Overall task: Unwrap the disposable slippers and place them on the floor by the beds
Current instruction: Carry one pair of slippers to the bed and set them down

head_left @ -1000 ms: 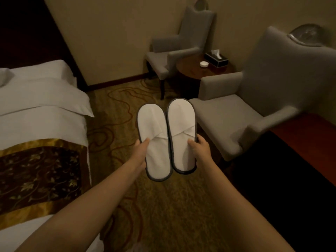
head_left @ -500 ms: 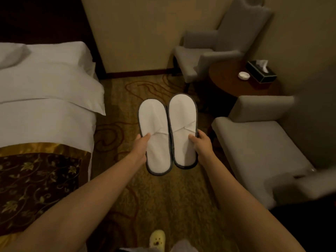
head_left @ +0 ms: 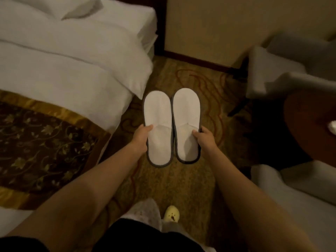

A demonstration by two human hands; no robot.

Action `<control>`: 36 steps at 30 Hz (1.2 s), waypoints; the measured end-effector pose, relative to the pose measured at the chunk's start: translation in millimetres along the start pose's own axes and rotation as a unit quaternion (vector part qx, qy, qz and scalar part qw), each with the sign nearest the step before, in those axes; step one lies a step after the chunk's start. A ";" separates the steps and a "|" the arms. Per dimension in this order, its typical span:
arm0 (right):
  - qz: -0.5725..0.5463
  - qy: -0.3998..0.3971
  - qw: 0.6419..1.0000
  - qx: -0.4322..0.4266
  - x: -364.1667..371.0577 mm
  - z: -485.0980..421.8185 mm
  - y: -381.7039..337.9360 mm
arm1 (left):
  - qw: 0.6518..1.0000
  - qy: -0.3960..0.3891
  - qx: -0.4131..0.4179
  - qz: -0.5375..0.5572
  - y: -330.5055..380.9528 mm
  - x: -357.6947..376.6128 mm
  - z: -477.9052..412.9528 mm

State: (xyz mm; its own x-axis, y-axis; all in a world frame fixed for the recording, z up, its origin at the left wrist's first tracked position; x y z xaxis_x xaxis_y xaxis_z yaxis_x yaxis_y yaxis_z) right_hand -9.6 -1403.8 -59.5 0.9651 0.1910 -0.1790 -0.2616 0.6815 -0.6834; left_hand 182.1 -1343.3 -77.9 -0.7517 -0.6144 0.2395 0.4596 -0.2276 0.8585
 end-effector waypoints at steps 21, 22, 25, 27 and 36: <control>0.264 -0.269 0.926 0.006 207.6 -224.4 -136.5 | 0.930 0.328 0.034 0.163 12.2 -66.4 -178.2; 0.283 -0.279 0.918 0.003 212.1 -232.7 -136.9 | 0.922 0.342 0.035 0.181 5.2 -66.1 -182.1; 0.349 -0.316 0.882 -0.020 225.9 -260.5 -136.3 | 0.891 0.385 0.040 0.239 -21.5 -63.2 -192.4; 0.381 -0.343 0.858 -0.029 231.7 -277.2 -130.5 | 0.872 0.407 0.034 0.270 -45.6 -59.0 -197.2; 0.431 -0.393 0.812 -0.034 284.5 -400.1 -24.1 | 0.833 0.481 0.022 0.273 -190.6 -91.5 -265.4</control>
State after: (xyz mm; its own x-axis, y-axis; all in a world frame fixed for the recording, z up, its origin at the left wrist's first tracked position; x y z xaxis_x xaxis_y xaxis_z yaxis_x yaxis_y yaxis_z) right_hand 274.7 -1648.5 -377.1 0.1143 0.9857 -0.1234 -0.8098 0.0205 -0.5864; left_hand 288.8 -1444.2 -383.8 0.2991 -0.9433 0.1436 0.5746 0.2983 0.7621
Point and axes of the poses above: each hand's wrist, its own z-axis away from the middle knuckle, its own x-axis out of the palm, y = z × x, the point moved 1 cm from there along -z, towards the middle knuckle, and after that the axes turned 13 degrees about x, right-handed, at the moved point
